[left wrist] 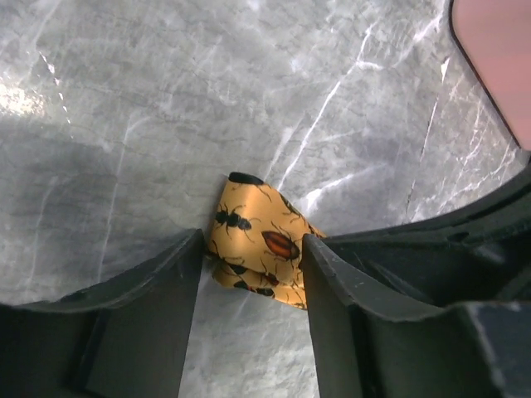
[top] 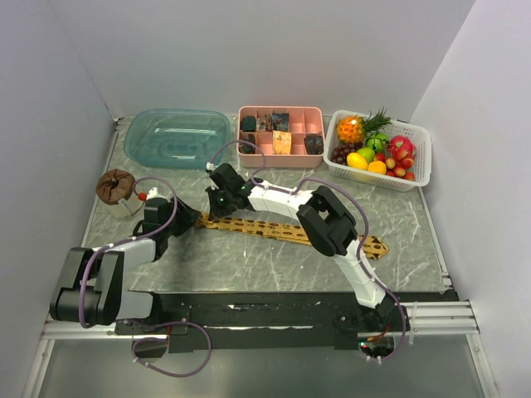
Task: Roll the ties
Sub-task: Roll the tie at the center of the board.
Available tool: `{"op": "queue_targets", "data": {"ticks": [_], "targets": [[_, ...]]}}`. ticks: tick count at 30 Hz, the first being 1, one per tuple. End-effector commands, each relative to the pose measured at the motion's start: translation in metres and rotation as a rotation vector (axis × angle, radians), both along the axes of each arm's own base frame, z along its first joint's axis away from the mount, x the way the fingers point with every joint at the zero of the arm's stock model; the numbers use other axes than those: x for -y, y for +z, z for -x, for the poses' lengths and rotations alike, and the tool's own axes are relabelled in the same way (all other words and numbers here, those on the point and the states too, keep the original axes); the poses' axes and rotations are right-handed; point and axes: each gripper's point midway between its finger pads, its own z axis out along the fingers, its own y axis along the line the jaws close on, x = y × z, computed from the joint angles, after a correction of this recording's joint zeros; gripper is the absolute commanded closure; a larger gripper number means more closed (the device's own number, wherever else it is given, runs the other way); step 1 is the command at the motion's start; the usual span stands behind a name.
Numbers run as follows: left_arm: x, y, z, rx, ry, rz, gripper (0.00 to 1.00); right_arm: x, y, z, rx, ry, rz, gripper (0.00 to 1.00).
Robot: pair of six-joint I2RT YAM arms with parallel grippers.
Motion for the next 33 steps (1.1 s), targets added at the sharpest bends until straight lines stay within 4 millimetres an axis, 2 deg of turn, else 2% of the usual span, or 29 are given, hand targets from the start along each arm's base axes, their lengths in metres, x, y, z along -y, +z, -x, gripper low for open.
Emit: {"op": "queue_targets", "data": {"ticks": [1, 5, 8, 13, 16, 17, 20, 23, 28, 33], "targets": [[0.001, 0.005, 0.001, 0.009, 0.009, 0.013, 0.43, 0.006, -0.013, -0.004, 0.021, -0.017, 0.059, 1.00], [0.005, -0.007, 0.004, -0.016, 0.011, 0.048, 0.47, 0.007, -0.014, -0.005, 0.024, -0.018, 0.063, 1.00], [0.009, -0.014, 0.004, -0.031, 0.005, 0.070, 0.54, 0.009, -0.016, -0.004, 0.022, -0.022, 0.072, 1.00], [0.012, -0.015, 0.000, -0.010, -0.004, 0.081, 0.66, 0.009, -0.015, -0.005, 0.024, -0.025, 0.075, 1.00], [0.012, -0.010, -0.003, 0.010, -0.010, 0.081, 0.72, 0.008, -0.016, -0.005, 0.019, -0.023, 0.071, 1.00], [0.012, -0.007, -0.004, 0.019, -0.014, 0.076, 0.79, 0.008, -0.017, -0.004, 0.018, -0.020, 0.074, 1.00], [0.010, 0.000, -0.006, 0.035, -0.012, 0.053, 0.87, 0.007, -0.017, -0.004, 0.018, -0.020, 0.070, 1.00], [0.005, 0.009, -0.008, 0.053, -0.002, 0.014, 0.93, 0.006, -0.015, -0.005, 0.021, -0.019, 0.065, 1.00], [0.005, 0.026, -0.012, 0.094, -0.026, -0.061, 0.99, 0.002, -0.012, -0.003, 0.019, -0.005, 0.043, 1.00], [0.015, 0.029, -0.012, 0.097, -0.068, -0.123, 0.99, -0.002, -0.006, -0.002, 0.020, -0.001, 0.016, 1.00]]}}
